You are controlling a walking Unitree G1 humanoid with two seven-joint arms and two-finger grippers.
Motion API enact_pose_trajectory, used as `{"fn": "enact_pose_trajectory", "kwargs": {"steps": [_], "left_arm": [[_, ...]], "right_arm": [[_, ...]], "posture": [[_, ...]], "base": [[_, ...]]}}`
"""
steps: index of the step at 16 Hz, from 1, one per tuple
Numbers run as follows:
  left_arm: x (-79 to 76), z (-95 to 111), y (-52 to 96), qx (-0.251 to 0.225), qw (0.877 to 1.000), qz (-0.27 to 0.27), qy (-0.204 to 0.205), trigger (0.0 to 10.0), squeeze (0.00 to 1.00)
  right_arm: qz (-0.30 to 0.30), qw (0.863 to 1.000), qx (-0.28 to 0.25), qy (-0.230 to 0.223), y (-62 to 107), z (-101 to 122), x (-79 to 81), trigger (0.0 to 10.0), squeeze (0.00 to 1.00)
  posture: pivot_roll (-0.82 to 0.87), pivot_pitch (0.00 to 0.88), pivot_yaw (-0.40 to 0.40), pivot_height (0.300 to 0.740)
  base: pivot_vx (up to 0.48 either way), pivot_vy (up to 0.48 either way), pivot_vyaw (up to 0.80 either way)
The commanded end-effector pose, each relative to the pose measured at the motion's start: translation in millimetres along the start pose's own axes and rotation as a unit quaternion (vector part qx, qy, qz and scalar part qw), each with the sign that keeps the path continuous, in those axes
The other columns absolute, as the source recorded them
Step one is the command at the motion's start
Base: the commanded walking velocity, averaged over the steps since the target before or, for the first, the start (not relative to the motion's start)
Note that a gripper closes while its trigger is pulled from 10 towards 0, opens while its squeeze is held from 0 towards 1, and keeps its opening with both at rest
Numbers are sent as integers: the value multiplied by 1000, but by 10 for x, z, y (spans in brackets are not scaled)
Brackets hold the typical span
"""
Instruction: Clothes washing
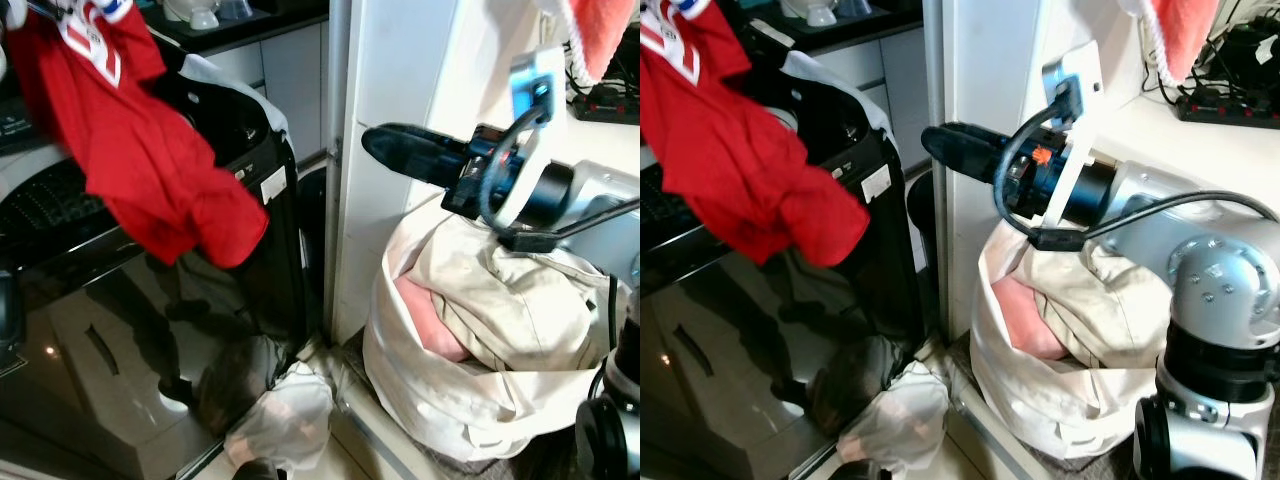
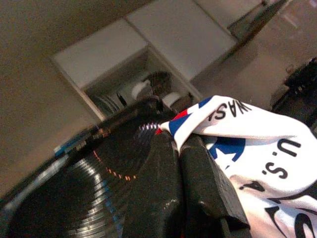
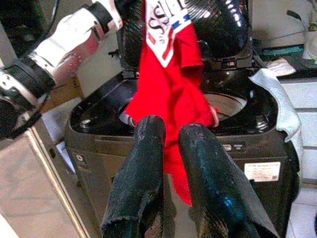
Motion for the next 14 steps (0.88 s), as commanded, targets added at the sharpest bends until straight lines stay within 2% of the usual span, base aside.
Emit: {"fn": "enact_pose_trajectory", "kwargs": {"steps": [1, 3, 4, 5, 6, 8, 10, 11, 12, 13, 14], "left_arm": [[-210, -193, 29, 43, 998, -33, 26, 0, 0], [-483, -562, 163, 117, 990, -71, 42, 0, 0], [-562, -664, 210, 136, 986, -79, 51, 0, 0], [-779, -940, 364, 190, 974, -103, 65, 0, 0], [-836, -1013, 413, 205, 970, -110, 68, 0, 0], [-1021, -1302, 645, 268, 951, -147, 57, 0, 0], [-1149, -1392, 777, 293, 934, -197, 56, 0, 0], [-1164, -1352, 763, 286, 934, -205, 64, 0, 0], [-1108, -1248, 660, 265, 943, -192, 60, 0, 0], [-917, -936, 373, 208, 965, -155, 32, 0, 0], [-710, -557, 98, 155, 981, -114, 29, 0, 0]], "right_arm": [[-3, 1000, 21, 15, -40, -82, 44, 10000, 0], [2, 999, 43, 19, -63, -189, 90, 10000, 0], [3, 999, 48, 21, -67, -215, 100, 10000, 0], [3, 998, 57, 22, -81, -279, 119, 10000, 0], [3, 998, 60, 22, -86, -296, 123, 10000, 0], [5, 997, 70, 25, -102, -357, 136, 10000, 0], [8, 997, 75, 27, -110, -381, 150, 10000, 0], [10, 997, 77, 29, -112, -391, 155, 10000, 0], [10, 996, 79, 30, -118, -402, 150, 10000, 0], [5, 996, 79, 30, -141, -410, 115, 10000, 0], [-3, 997, 76, 29, -172, -399, 61, 10000, 0]], "posture": [[30, 0, 66, 740], [26, 0, 70, 740], [27, 0, 68, 740], [34, 0, 66, 740], [35, 0, 65, 740], [39, 0, 65, 740], [42, 0, 63, 740], [42, 0, 63, 740], [66, 0, 42, 740], [74, 0, 38, 740], [86, 0, 30, 740]], "base": [[0, 0, 0], [0, 0, 0], [0, 0, 0], [0, 0, 0], [0, 0, 0], [0, 0, 0], [0, 0, 0], [0, 0, 0], [0, 0, 0], [0, 0, 0], [0, 0, 0]]}}
Point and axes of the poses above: a point about 5 cm out from each wrist's last joint towards the gripper, its own y axis pointing back from the gripper into the wrist, its own z axis along the axis of the wrist's last joint, x = y × z, the point moved 5 cm from there along -y, pointing out of the wrist towards the gripper, and after that the axes turned 12 degrees about y, right-handed, at the moved point
